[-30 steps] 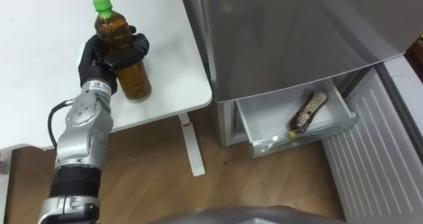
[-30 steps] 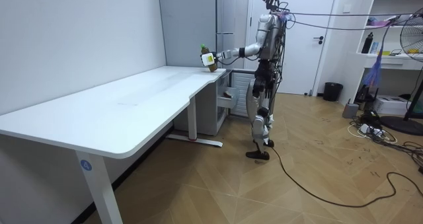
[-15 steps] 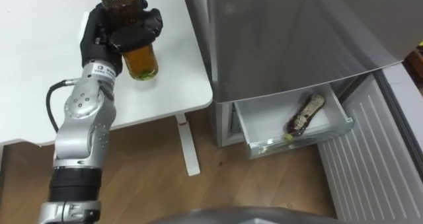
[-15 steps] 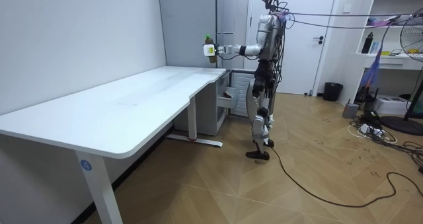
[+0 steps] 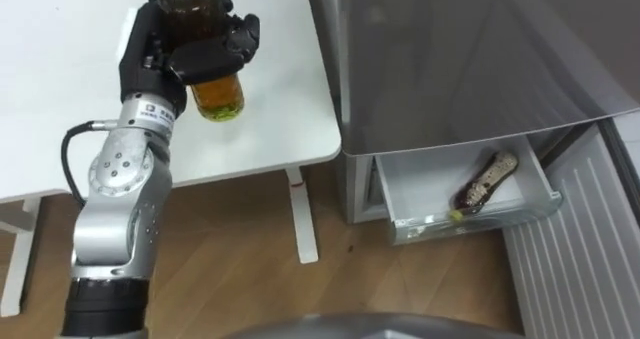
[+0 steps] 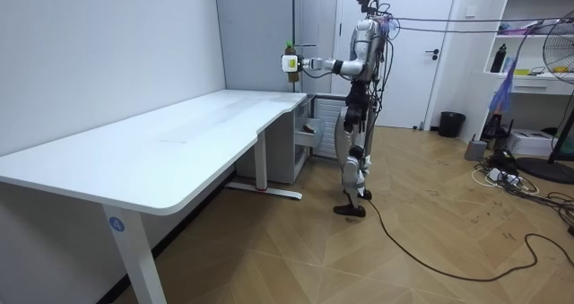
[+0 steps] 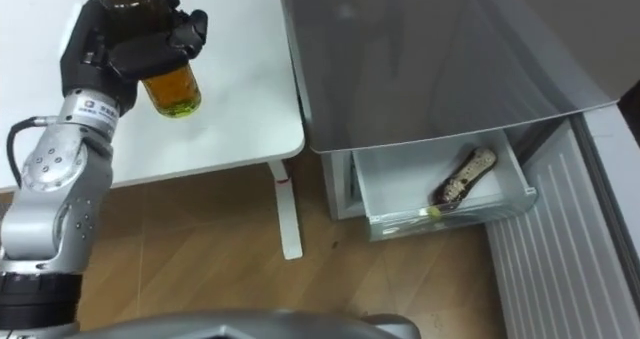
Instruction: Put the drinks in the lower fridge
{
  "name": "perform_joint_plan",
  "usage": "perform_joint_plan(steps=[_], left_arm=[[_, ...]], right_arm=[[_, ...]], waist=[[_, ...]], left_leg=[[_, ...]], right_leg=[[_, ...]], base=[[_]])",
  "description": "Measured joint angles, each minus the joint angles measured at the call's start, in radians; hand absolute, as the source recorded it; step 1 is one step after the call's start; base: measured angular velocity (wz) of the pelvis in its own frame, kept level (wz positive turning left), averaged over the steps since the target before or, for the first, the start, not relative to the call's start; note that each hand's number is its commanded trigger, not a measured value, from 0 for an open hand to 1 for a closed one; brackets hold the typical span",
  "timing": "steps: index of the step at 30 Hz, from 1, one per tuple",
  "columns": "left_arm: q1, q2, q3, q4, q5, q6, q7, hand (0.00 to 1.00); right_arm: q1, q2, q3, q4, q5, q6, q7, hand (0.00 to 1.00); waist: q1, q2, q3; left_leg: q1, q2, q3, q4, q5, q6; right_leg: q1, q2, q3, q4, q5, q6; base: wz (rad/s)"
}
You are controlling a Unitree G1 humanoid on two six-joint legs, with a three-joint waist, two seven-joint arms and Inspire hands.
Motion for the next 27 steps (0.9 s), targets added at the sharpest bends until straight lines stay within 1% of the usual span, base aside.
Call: perform_joint_plan(steps=[1, 2, 3, 4, 5, 7, 8, 10, 11, 13, 15, 17, 21, 23, 25, 27], left_arm=[[0.014, -0.001, -0.009, 0.0, -0.001, 0.0, -0.009, 0.88], [0.028, -0.002, -0.017, 0.0, -0.001, 0.0, -0.017, 0.87], [0.033, -0.002, -0.024, 0.0, -0.002, 0.0, -0.019, 0.9], [0.044, -0.006, -0.035, 0.0, -0.003, 0.0, -0.025, 0.99], [0.06, -0.009, -0.046, 0.0, -0.003, 0.0, -0.032, 1.0], [0.087, -0.009, -0.075, 0.0, -0.001, 0.0, -0.038, 1.0], [0.102, -0.009, -0.095, 0.0, -0.002, 0.0, -0.038, 1.0], [0.115, -0.011, -0.131, 0.0, -0.015, 0.0, -0.043, 1.0], [0.116, -0.012, -0.149, 0.0, -0.031, 0.0, -0.057, 1.0], [0.118, -0.013, -0.166, 0.0, -0.05, 0.0, -0.072, 1.0], [0.128, -0.025, -0.166, 0.0, -0.052, 0.0, -0.084, 1.0], [0.139, -0.035, -0.167, 0.0, -0.053, -0.001, -0.103, 1.0], [0.163, -0.035, -0.172, 0.001, -0.052, 0.0, -0.132, 1.0], [0.173, -0.032, -0.182, 0.003, -0.052, 0.0, -0.146, 1.0], [0.179, -0.032, -0.183, 0.004, -0.053, 0.0, -0.152, 1.0], [0.178, -0.039, -0.181, 0.021, -0.054, 0.0, -0.158, 1.0]], right_arm=[[-0.002, 0.0, 0.009, 0.001, 0.001, -0.005, -0.004, 0.0], [-0.006, 0.0, 0.018, 0.001, 0.005, -0.008, -0.01, 0.0], [-0.009, 0.001, 0.026, 0.002, 0.008, -0.008, -0.014, 0.0], [-0.016, 0.003, 0.033, 0.006, 0.016, -0.008, -0.016, 0.0], [-0.023, 0.005, 0.036, 0.012, 0.019, -0.008, -0.016, 0.0], [-0.029, 0.006, 0.054, 0.011, 0.037, -0.008, -0.017, 0.0], [-0.037, 0.006, 0.069, 0.01, 0.049, -0.009, -0.018, 0.0], [-0.043, 0.005, 0.098, 0.01, 0.068, -0.011, -0.025, 0.0], [-0.043, 0.004, 0.109, 0.01, 0.072, -0.015, -0.025, 0.0], [-0.047, 0.001, 0.133, 0.01, 0.072, -0.02, -0.026, 0.0], [-0.049, -0.002, 0.145, 0.01, 0.071, -0.026, -0.027, 0.0], [-0.057, -0.004, 0.146, 0.005, 0.065, -0.028, -0.028, 0.0], [-0.078, -0.011, 0.174, -0.025, 0.054, -0.029, -0.025, 0.0], [-0.078, -0.014, 0.207, -0.04, 0.055, -0.028, -0.024, 0.0], [-0.078, -0.018, 0.228, -0.054, 0.055, -0.028, -0.023, 0.0], [-0.078, -0.024, 0.237, -0.071, 0.055, -0.026, -0.014, 0.0]], waist=[[0.005, -0.007, 0.004], [0.009, -0.009, 0.0054], [0.011, -0.011, 0.0068], [0.014, -0.015, 0.0077], [0.015, -0.021, 0.0063], [0.018, -0.028, 0.0033], [0.018, -0.031, 0.0037], [0.022, -0.032, 0.004], [0.035, -0.031, 0.0039], [0.049, -0.03, 0.0036], [0.063, -0.029, 0.0025], [0.071, -0.029, 0.0027], [0.08, -0.03, 0.0035], [0.096, -0.032, 0.005], [0.099, -0.033, 0.0062], [0.105, -0.033, 0.0064]], left_leg=[[0.0, -0.003, -0.004, 0.001, 0.0, 0.0], [-0.003, -0.004, -0.007, 0.003, 0.0, 0.001], [-0.005, -0.005, -0.009, 0.004, 0.0, 0.001], [-0.011, -0.006, -0.014, 0.006, 0.001, 0.002], [-0.019, -0.008, -0.023, 0.007, 0.002, 0.002], [-0.032, -0.01, -0.035, 0.018, 0.002, 0.002], [-0.039, -0.011, -0.041, 0.024, 0.002, 0.002], [-0.053, -0.015, -0.055, 0.029, 0.002, 0.002], [-0.062, -0.015, -0.059, 0.034, 0.002, 0.002], [-0.068, -0.014, -0.066, 0.037, 0.002, 0.002], [-0.067, -0.014, -0.067, 0.037, 0.002, 0.002], [-0.072, -0.014, -0.072, 0.037, 0.002, 0.002], [-0.083, -0.015, -0.078, 0.044, 0.002, 0.003], [-0.084, -0.017, -0.081, 0.048, 0.002, 0.003], [-0.086, -0.018, -0.083, 0.052, 0.003, 0.003], [-0.085, -0.018, -0.082, 0.052, 0.003, 0.004]], right_leg=[[0.002, -0.002, -0.005, 0.0, -0.003, 0.001], [0.002, -0.003, -0.008, -0.001, -0.004, 0.001], [0.002, -0.004, -0.01, -0.002, -0.004, 0.001], [0.002, -0.004, -0.014, -0.005, -0.005, 0.002], [0.002, -0.004, -0.022, -0.013, -0.004, 0.002], [0.0, -0.006, -0.037, -0.015, -0.004, 0.002], [0.0, -0.008, -0.049, -0.015, -0.004, 0.002], [-0.004, -0.009, -0.065, -0.015, -0.004, 0.002], [-0.007, -0.01, -0.076, -0.014, -0.004, 0.002], [-0.012, -0.009, -0.081, -0.012, -0.004, 0.002], [-0.011, -0.009, -0.083, -0.012, -0.004, 0.001], [-0.006, -0.011, -0.104, -0.011, -0.004, 0.001], [-0.011, -0.013, -0.113, -0.008, -0.004, 0.002], [-0.011, -0.014, -0.117, -0.004, -0.004, 0.002], [-0.013, -0.015, -0.121, 0.003, -0.004, 0.002], [-0.013, -0.016, -0.118, 0.004, -0.004, 0.002]], base=[[0.13], [0.11], [0.11], [0.17], [0.19], [0.23], [0.23], [0.26], [0.23], [0.11], [0.0], [0.09], [0.07], [0.05], [0.04], [-0.03]])
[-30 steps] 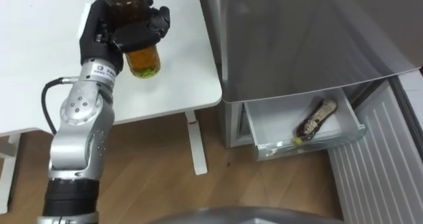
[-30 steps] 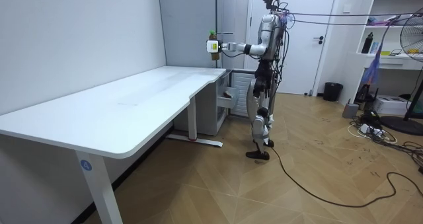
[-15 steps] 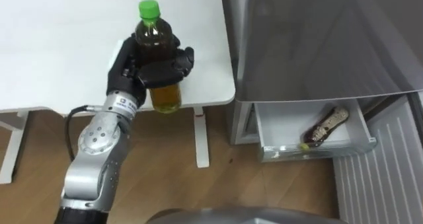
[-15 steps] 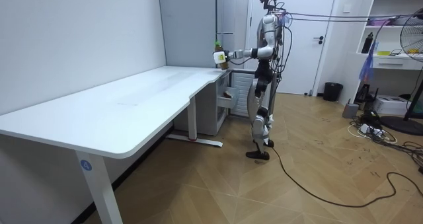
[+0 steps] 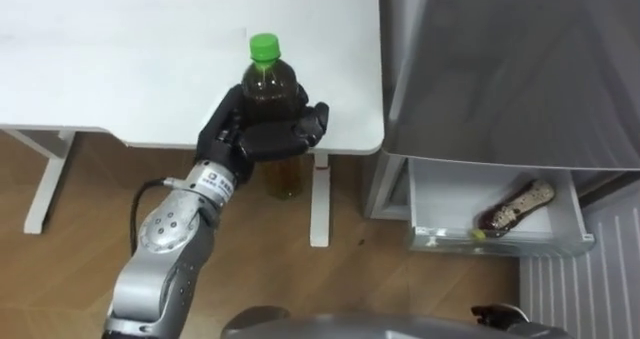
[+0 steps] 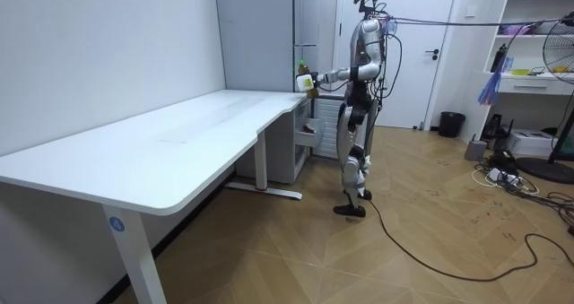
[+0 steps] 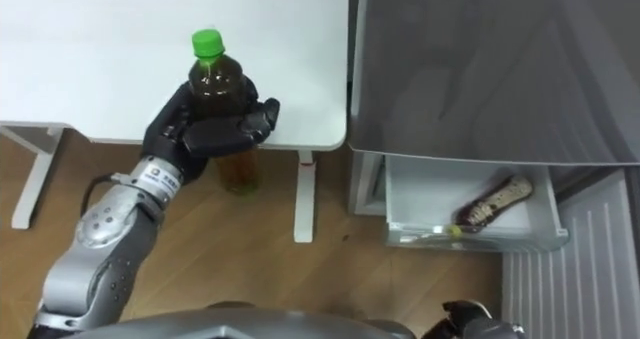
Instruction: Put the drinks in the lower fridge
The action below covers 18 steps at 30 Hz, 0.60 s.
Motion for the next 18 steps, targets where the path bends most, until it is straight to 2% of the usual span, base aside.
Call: perform_joint_plan(steps=[5, 7, 9, 11, 15, 18], left_arm=[[0.0, -0.008, -0.005, 0.088, 0.002, 0.0, -0.015, 1.0], [-0.001, -0.003, -0.012, 0.126, -0.002, -0.001, -0.015, 1.0], [-0.001, 0.011, -0.02, 0.17, -0.015, -0.001, -0.015, 1.0], [-0.001, 0.013, -0.023, 0.198, -0.015, 0.0, -0.019, 1.0], [-0.001, 0.012, -0.025, 0.198, -0.014, 0.0, -0.038, 1.0], [0.0, 0.017, -0.025, 0.198, -0.013, 0.0, -0.05, 1.0]], right_arm=[[0.001, -0.023, 0.02, -0.059, -0.005, 0.003, 0.034, 0.0], [0.0, -0.035, 0.031, -0.131, -0.008, 0.016, 0.049, 0.0], [-0.004, -0.037, 0.024, -0.224, 0.021, 0.004, 0.076, 0.0], [-0.021, -0.005, 0.024, -0.318, 0.065, -0.021, 0.111, 0.0], [-0.002, 0.054, 0.028, -0.481, 0.11, -0.021, 0.217, 0.0], [0.017, 0.067, 0.034, -0.556, 0.138, -0.025, 0.277, 0.0]], waist=[[0.018, -0.005, 0.0031], [0.021, -0.005, 0.0035], [0.02, -0.006, 0.005], [0.015, -0.009, 0.0067], [0.018, 0.0, 0.0069], [0.017, 0.001, 0.0057]], left_leg=[[-0.001, 0.001, 0.002, 0.0, 0.0, 0.001], [-0.006, 0.006, 0.009, 0.005, 0.0, 0.001], [-0.008, 0.012, 0.018, 0.008, 0.0, 0.0], [-0.016, 0.012, 0.014, 0.021, -0.001, -0.001], [-0.021, 0.012, 0.001, 0.019, -0.001, 0.0], [-0.025, 0.011, -0.001, 0.024, -0.001, 0.0]], right_leg=[[-0.002, 0.0, 0.002, 0.003, 0.0, 0.0], [-0.011, 0.0, 0.012, 0.011, 0.0, 0.0], [-0.016, 0.002, 0.013, 0.016, 0.0, 0.0], [-0.017, 0.005, 0.01, 0.015, 0.001, -0.002], [-0.017, 0.003, -0.01, 0.015, 0.001, -0.002], [-0.016, 0.002, -0.012, 0.016, 0.001, -0.002]], base=[[-0.02], [-0.1], [-0.13], [0.08], [0.13], [0.06]])
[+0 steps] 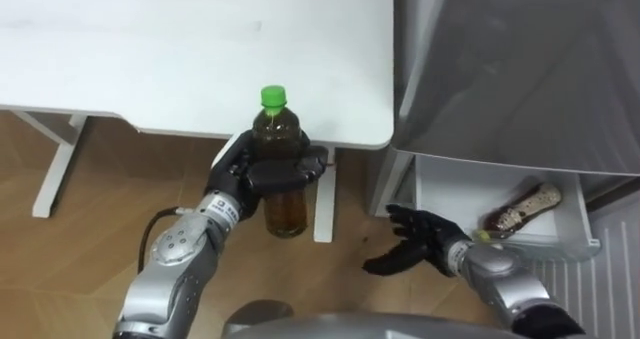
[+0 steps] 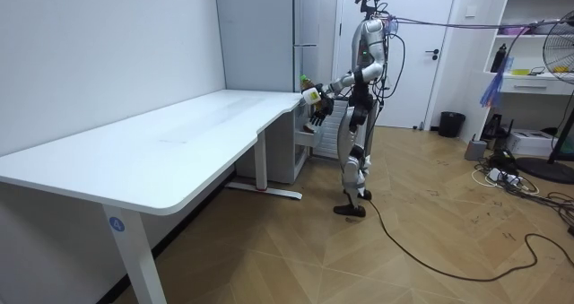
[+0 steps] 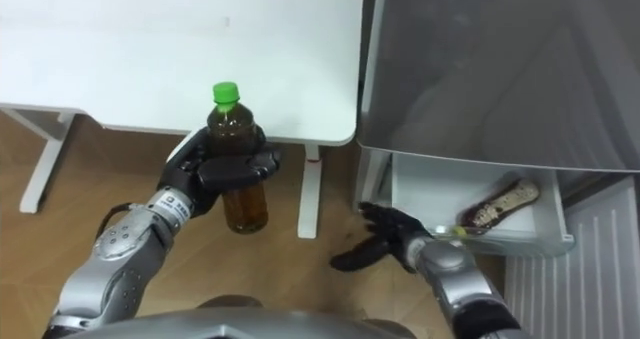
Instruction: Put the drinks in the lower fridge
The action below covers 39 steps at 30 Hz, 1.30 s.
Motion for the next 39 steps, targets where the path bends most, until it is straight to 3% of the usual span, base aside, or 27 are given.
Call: perform_joint_plan(steps=[14, 20, 26, 34, 39], left_arm=[[0.013, 0.014, -0.003, 0.001, -0.002, 0.0, -0.005, 1.0], [0.014, 0.022, -0.018, 0.002, -0.002, 0.0, -0.004, 1.0], [0.018, 0.021, -0.041, 0.002, -0.001, 0.0, -0.004, 1.0], [0.022, 0.021, -0.06, 0.002, -0.002, 0.0, -0.004, 1.0], [0.022, 0.021, -0.074, 0.002, 0.0, 0.0, -0.004, 1.0]], right_arm=[[0.024, -0.016, 0.0, -0.06, 0.123, 0.014, 0.254, 0.0], [0.024, -0.013, 0.027, -0.094, 0.211, 0.027, 0.316, 0.0], [0.031, -0.017, 0.03, -0.132, 0.232, 0.051, 0.349, 0.0], [0.073, -0.025, 0.1, -0.186, 0.314, 0.052, 0.396, 0.0], [0.076, -0.026, 0.12, -0.19, 0.313, 0.054, 0.428, 0.0]], waist=[[-0.001, -0.011, -0.0069], [-0.001, -0.026, -0.0091], [0.002, -0.026, -0.0091], [0.012, -0.035, -0.0127], [0.018, -0.037, -0.011]], left_leg=[[0.011, 0.001, 0.003, 0.001, 0.0, 0.0], [0.012, 0.0, 0.002, 0.008, 0.0, 0.0], [0.013, 0.0, 0.001, -0.002, 0.0, 0.0], [0.02, 0.001, 0.001, -0.006, 0.0, 0.0], [0.022, 0.001, 0.001, -0.006, 0.0, 0.0]], right_leg=[[0.011, -0.005, -0.001, 0.002, 0.0, 0.0], [0.015, -0.003, -0.003, 0.0, 0.0, 0.0], [0.014, -0.001, -0.002, 0.001, 0.0, 0.0], [0.012, -0.003, -0.001, 0.002, 0.0, 0.001], [0.014, -0.006, 0.002, 0.003, 0.0, 0.001]], base=[[0.0], [0.0], [0.0], [-0.01], [0.0]])
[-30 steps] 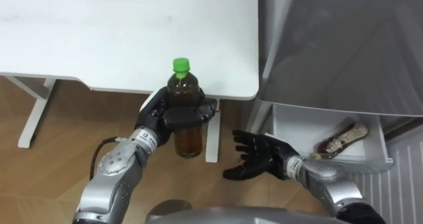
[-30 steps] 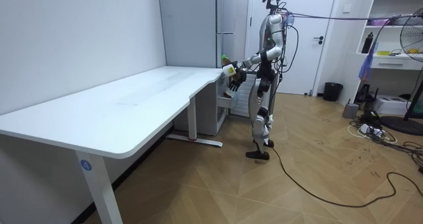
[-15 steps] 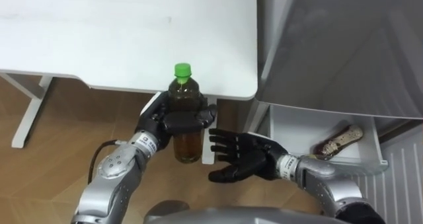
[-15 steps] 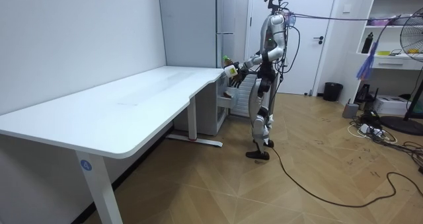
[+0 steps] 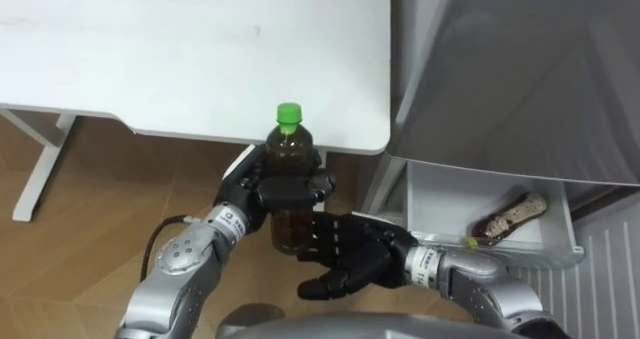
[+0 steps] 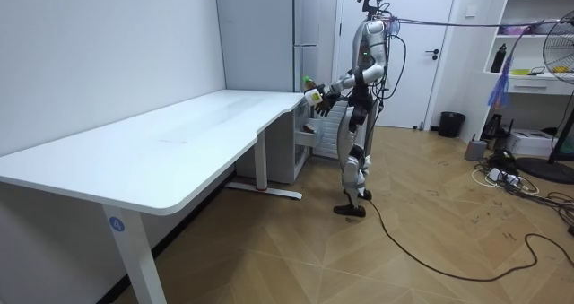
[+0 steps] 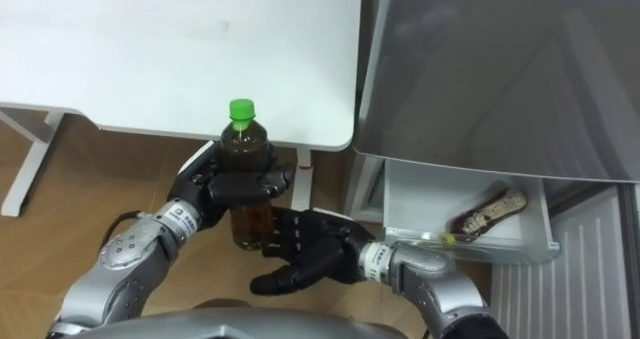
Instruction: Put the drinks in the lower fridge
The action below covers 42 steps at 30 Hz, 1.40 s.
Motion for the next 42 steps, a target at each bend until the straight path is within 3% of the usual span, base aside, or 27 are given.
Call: perform_joint_plan(steps=[8, 14, 19, 33, 42], left_arm=[[0.0, 0.01, -0.029, 0.0, 0.002, 0.0, -0.007, 1.0], [0.0, 0.031, -0.048, 0.0, 0.027, 0.0, -0.037, 1.0], [0.0, 0.034, -0.05, 0.0, 0.027, 0.0, -0.038, 1.0], [0.0, 0.049, -0.083, 0.005, 0.067, 0.0, -0.07, 1.0], [0.0, 0.07, -0.125, 0.011, 0.068, 0.0, -0.097, 1.0]], right_arm=[[-0.002, -0.022, 0.018, 0.0, 0.003, 0.005, 0.033, 0.0], [-0.001, -0.027, 0.028, 0.0, 0.024, 0.044, 0.041, 0.0], [-0.001, -0.027, 0.029, 0.0, 0.024, 0.045, 0.041, 0.0], [-0.001, -0.041, 0.055, -0.001, 0.036, 0.066, 0.041, 0.0], [-0.001, -0.083, 0.08, -0.016, 0.107, 0.08, 0.039, 0.0]], waist=[[0.002, 0.009, 0.0127], [0.003, -0.004, 0.0069], [0.004, -0.01, 0.0028], [0.004, -0.006, 0.003], [0.001, 0.013, 0.0042]], left_leg=[[-0.004, 0.002, 0.001, -0.002, 0.0, 0.0], [-0.001, 0.002, 0.007, 0.002, 0.0, 0.0], [0.002, 0.002, 0.008, 0.003, 0.0, 0.001], [-0.012, 0.002, 0.017, 0.005, 0.0, 0.001], [-0.011, 0.003, 0.017, 0.006, 0.0, 0.001]], right_leg=[[-0.004, -0.003, 0.004, 0.016, 0.0, 0.0], [-0.006, -0.004, 0.008, 0.016, 0.0, 0.0], [-0.004, -0.004, 0.012, 0.017, 0.0, 0.0], [-0.021, 0.003, 0.025, 0.029, 0.0, 0.0], [-0.02, 0.003, 0.026, 0.031, 0.0, 0.0]], base=[[0.0], [-0.01], [-0.02], [-0.01], [0.0]])
